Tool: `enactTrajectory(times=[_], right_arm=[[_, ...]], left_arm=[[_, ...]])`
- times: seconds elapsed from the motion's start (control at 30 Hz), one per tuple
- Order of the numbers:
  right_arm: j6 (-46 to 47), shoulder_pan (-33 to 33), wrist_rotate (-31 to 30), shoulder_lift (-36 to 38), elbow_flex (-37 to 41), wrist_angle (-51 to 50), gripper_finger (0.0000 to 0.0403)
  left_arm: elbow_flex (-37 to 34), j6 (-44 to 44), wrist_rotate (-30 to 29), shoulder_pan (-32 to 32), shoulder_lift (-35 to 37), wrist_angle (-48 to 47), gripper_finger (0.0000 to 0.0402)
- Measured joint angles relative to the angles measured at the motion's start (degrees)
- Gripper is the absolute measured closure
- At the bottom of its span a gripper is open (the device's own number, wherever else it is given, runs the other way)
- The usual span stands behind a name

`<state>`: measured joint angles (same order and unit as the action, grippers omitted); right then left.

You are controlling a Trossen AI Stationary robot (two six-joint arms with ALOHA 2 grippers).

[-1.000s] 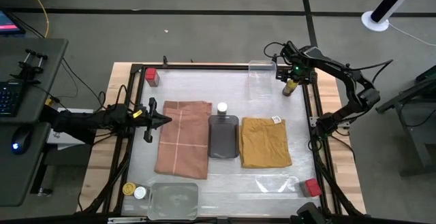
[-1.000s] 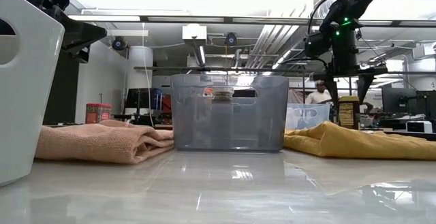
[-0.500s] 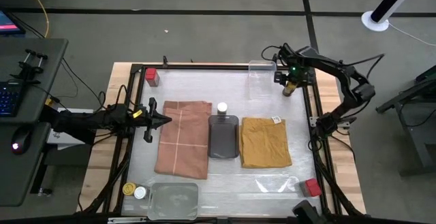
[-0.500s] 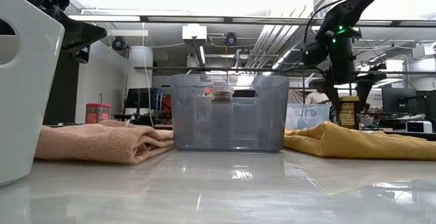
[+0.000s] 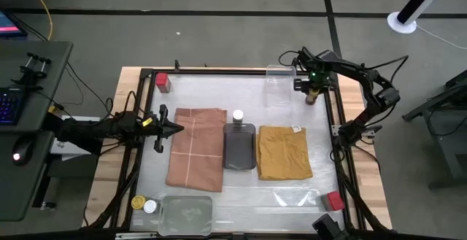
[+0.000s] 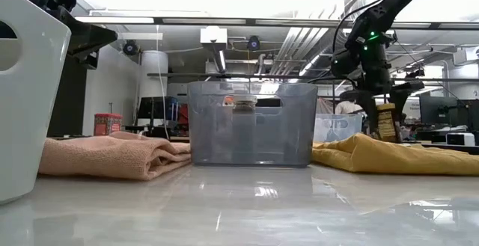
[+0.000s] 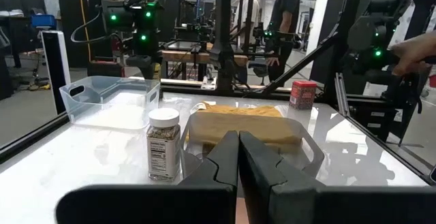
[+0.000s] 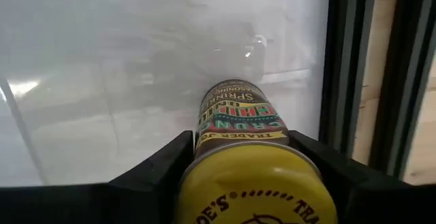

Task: Sort spices by type
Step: Put the top yellow seasoning bottle into the transparent bin

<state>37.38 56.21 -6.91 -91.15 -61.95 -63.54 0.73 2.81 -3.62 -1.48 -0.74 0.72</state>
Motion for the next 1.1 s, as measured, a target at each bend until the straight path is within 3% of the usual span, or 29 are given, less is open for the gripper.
enactTrajectory(times=[0.17, 0.43, 0.6, 0.83, 1.1], right_arm=[[-2.12, 0.0, -0.97, 4.25, -2.72, -0.84, 0.0196], [-3.27, -2.15, -2.02, 6.42, -15.37, 4.45, 0.0196], [-5.69, -6.55, -1.68, -0.17, -22.99, 4.91, 0.0196], [-12.89, -10.58, -1.6, -13.44, -32.51, -3.64, 0.0196], [-15.47, -9.42, -3.44, -20.1, -33.44, -6.11, 0.0196]], left_arm=[[0.02, 0.0, 0.01, 0.0, -0.02, 0.01, 0.0401], [0.01, 0.0, 0.0, -0.01, -0.01, 0.01, 0.0401], [0.02, 0.0, 0.01, 0.0, 0.01, -0.01, 0.0401], [0.02, 0.0, -0.02, 0.0, -0.02, -0.01, 0.0401], [0.01, 0.0, 0.0, 0.0, 0.01, 0.0, 0.0401]])
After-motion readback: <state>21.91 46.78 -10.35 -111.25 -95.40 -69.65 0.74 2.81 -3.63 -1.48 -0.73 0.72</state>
